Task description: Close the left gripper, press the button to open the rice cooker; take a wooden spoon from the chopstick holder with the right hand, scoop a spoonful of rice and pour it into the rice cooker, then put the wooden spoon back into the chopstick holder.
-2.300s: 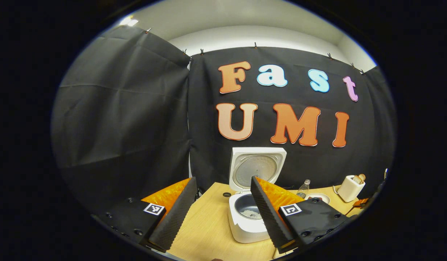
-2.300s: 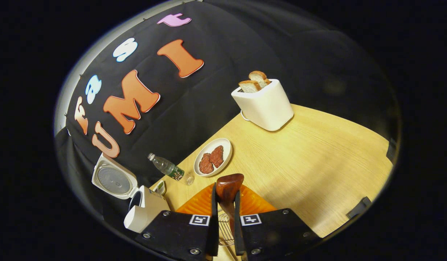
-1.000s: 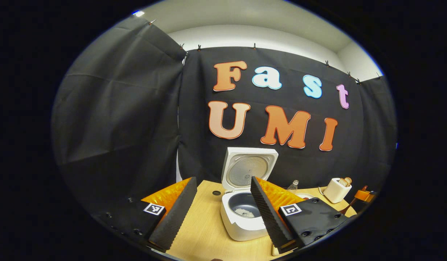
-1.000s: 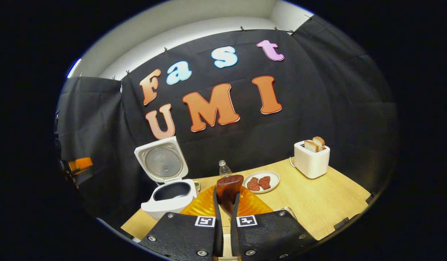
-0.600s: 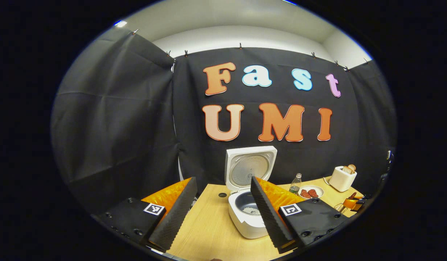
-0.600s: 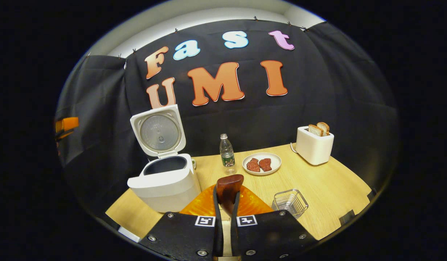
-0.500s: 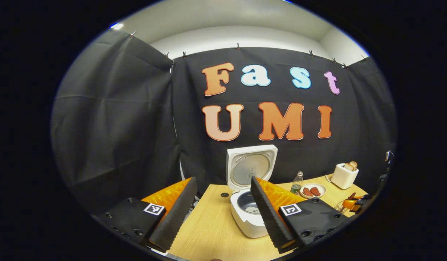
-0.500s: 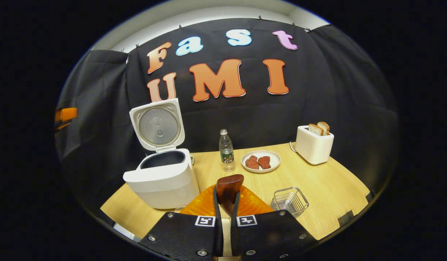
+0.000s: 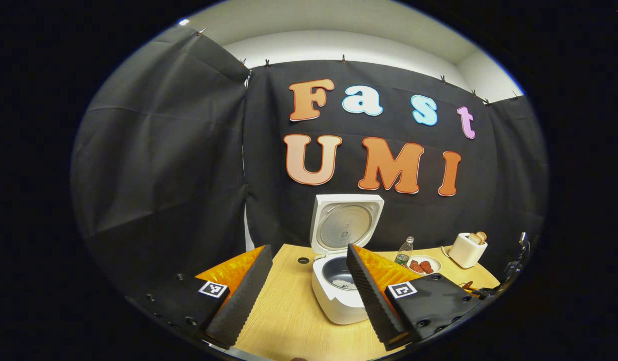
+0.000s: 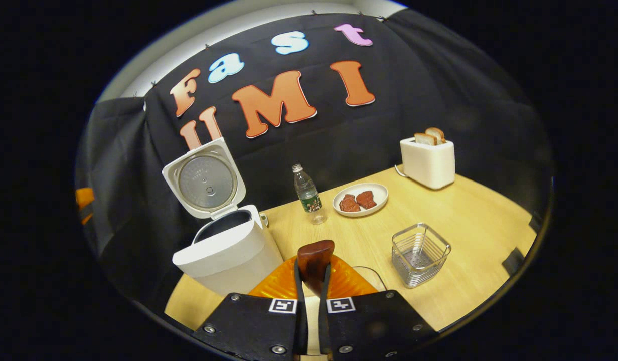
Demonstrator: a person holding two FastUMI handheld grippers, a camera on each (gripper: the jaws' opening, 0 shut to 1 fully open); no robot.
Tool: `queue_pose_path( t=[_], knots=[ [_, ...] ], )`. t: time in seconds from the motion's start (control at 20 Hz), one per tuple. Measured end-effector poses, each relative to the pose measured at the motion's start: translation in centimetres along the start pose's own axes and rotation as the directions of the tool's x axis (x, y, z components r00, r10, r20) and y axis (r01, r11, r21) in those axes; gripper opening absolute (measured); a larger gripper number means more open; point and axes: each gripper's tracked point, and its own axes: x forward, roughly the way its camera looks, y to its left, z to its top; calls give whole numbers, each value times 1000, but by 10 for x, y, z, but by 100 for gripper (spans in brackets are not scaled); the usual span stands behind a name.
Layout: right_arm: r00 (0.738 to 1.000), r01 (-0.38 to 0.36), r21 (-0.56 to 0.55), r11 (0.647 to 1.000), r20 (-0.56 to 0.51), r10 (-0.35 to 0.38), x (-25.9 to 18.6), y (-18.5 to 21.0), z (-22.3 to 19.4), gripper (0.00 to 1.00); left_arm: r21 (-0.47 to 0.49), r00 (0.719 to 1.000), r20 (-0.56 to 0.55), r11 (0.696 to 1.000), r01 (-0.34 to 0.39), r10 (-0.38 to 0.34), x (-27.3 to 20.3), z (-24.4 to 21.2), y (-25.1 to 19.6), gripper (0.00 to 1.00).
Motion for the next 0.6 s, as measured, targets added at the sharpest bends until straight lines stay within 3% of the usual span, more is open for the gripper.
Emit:
queue_pose_path(
  t=[0.25,0.6],
  knots=[
    [999,-30,143,989,-36,35,9,11,-11,7,-19,1000,-10,1000,-9,9,2,-5,9,100],
    [995,-24,332,943,-81,54,19,6,-21,7,-24,999,-25,999,-23,22,5,-12,17,100]
  ],
)
